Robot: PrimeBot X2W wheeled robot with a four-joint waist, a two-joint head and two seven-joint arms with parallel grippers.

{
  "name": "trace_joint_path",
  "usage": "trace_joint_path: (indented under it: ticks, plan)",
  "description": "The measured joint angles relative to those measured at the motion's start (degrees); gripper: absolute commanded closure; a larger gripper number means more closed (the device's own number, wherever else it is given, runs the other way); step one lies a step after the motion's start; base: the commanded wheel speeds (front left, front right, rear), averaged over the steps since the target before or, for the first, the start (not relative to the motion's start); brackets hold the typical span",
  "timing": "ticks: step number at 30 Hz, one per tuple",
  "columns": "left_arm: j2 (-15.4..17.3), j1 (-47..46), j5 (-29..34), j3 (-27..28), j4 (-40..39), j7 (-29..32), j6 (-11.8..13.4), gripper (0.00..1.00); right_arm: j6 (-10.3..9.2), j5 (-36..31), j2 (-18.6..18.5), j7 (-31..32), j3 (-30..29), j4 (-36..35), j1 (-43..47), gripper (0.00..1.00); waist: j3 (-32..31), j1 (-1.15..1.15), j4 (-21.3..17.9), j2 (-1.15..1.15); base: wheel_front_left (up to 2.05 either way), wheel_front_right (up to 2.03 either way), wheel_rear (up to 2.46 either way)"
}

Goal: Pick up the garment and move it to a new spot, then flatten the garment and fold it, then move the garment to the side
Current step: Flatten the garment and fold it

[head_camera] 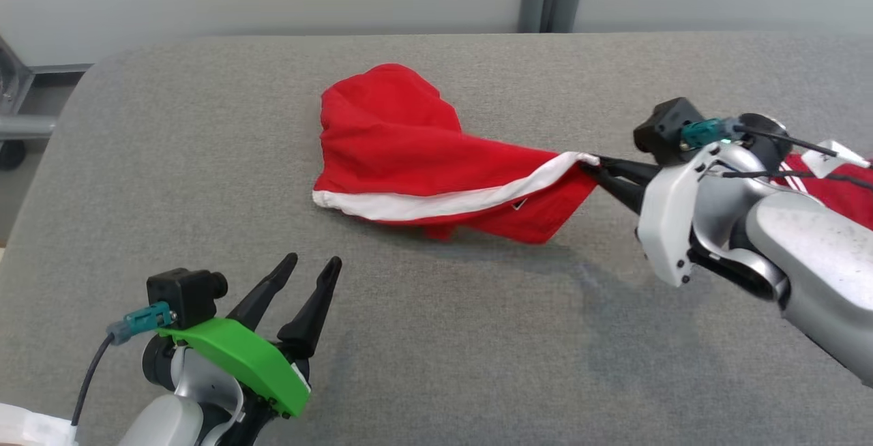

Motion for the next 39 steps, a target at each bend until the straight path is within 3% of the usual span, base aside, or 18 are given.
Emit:
trace_joint_path:
  ticks: [10,14,27,39]
  plan:
    - [0.37,-0.39,0.67,-1.37,-1.79,2.08,0.04,0.00,-6.03,3.55,-7.94,-2.69,-6.83,-1.40,5.71,1.00,1.90,0.00,-6.85,0.00,0.00,0.00,0.00]
    - [0.25,-2.22,0.74,-2.49,-2.07,3.90,0.04,0.00,-6.90,3.43,-10.05,-3.61,-7.45,-2.43,6.62,1.00,3.29,0.00,-8.17,0.00,0.00,0.00,0.00]
    - [-0.41,-10.70,4.30,-6.27,3.55,9.64,0.05,0.00,-7.72,2.46,-4.44,-9.77,-8.01,-6.92,7.47,1.00,11.89,0.00,-12.31,0.00,0.00,0.00,0.00]
    - [-1.14,-13.65,5.89,-6.55,10.65,9.27,0.01,0.00,-8.66,1.37,-4.57,-12.63,-8.51,-6.01,7.50,1.00,15.03,0.00,-14.78,0.00,0.00,0.00,0.00]
